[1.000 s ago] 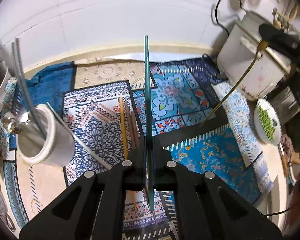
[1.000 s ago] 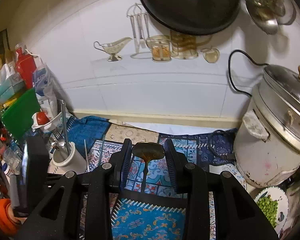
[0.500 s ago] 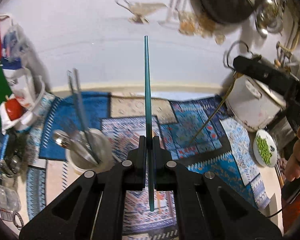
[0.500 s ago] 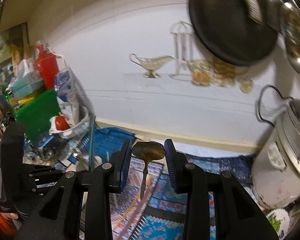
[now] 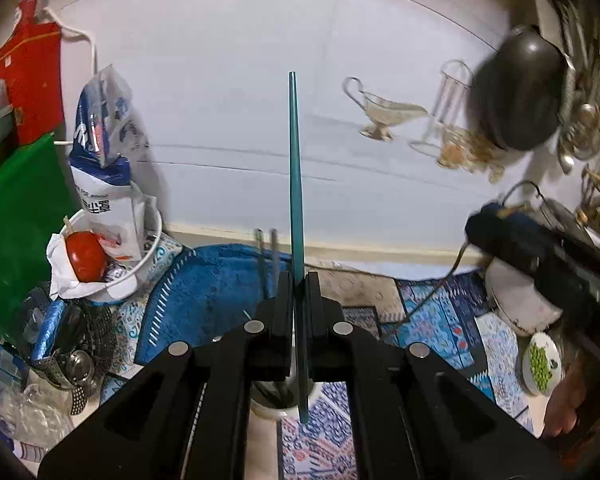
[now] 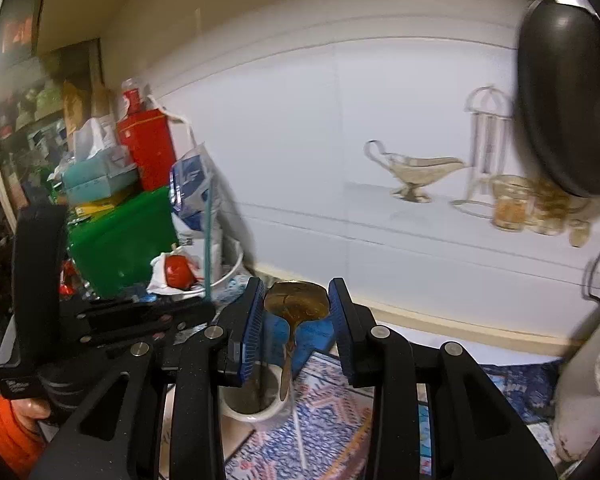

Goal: Organize utensils
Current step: 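Lower the gold spoon into the cup with the right tool while the left tool lowers the chopstick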

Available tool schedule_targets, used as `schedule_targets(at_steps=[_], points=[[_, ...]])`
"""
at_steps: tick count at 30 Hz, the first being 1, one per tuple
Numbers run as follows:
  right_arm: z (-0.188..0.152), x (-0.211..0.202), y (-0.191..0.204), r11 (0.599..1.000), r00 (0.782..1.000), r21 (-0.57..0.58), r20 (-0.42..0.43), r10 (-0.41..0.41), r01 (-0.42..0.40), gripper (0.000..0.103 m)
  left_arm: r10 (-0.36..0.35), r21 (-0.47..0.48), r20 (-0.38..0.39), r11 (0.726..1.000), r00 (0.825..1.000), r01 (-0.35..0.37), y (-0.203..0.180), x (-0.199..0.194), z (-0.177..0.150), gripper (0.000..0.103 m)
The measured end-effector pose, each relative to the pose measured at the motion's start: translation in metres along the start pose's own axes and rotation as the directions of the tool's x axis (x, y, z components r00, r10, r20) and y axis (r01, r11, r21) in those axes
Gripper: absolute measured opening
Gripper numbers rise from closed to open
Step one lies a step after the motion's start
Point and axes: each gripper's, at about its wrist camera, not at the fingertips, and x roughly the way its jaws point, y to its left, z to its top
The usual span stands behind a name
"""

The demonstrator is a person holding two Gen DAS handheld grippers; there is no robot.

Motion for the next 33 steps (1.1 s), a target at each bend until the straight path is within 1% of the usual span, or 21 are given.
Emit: schedule_targets(at_steps=[5, 10, 16, 20, 27, 31, 33], points=[[-0.009, 0.033, 0.014, 1.000, 0.997, -0.013, -0.069, 0.022, -0.022, 0.031, 0.012, -0.026, 0.005, 1.000, 1.000, -0.012, 0.017, 0.021, 0.000, 0.003], [-0.026, 0.070, 0.018, 1.000, 0.987, -0.015, -0.158, 0.022, -0.025, 0.031, 0.017, -0.053, -0.040, 0.998, 0.999, -0.019, 0.036, 0.050, -0.014, 0.003], [-0.041, 0.102, 0.020, 1.000, 0.970, -0.024, -0.244, 0.012, -0.019, 0.031, -0.016, -0.077, -0.098, 0.997, 0.995, 0.009, 0.050, 0.073, -0.034, 0.003], [-0.045, 0.117, 0.022, 1.000, 0.959, -0.023, -0.282, 0.010, -0.018, 0.031, -0.039, -0.080, -0.115, 0.996, 0.993, 0.030, 0.055, 0.077, -0.042, 0.003], [-0.050, 0.134, 0.019, 1.000, 0.947, -0.014, -0.322, 0.003, -0.008, 0.031, -0.067, -0.090, -0.132, 0.994, 0.989, 0.055, 0.059, 0.076, -0.043, 0.003], [-0.054, 0.139, 0.019, 1.000, 0.938, -0.009, -0.346, 0.008, -0.012, 0.031, -0.077, -0.107, -0.147, 0.992, 0.986, 0.062, 0.061, 0.077, -0.043, 0.003], [-0.055, 0.140, 0.019, 1.000, 0.937, -0.012, -0.349, 0.008, -0.013, 0.031, -0.065, -0.104, -0.157, 0.993, 0.986, 0.049, 0.061, 0.076, -0.044, 0.003]])
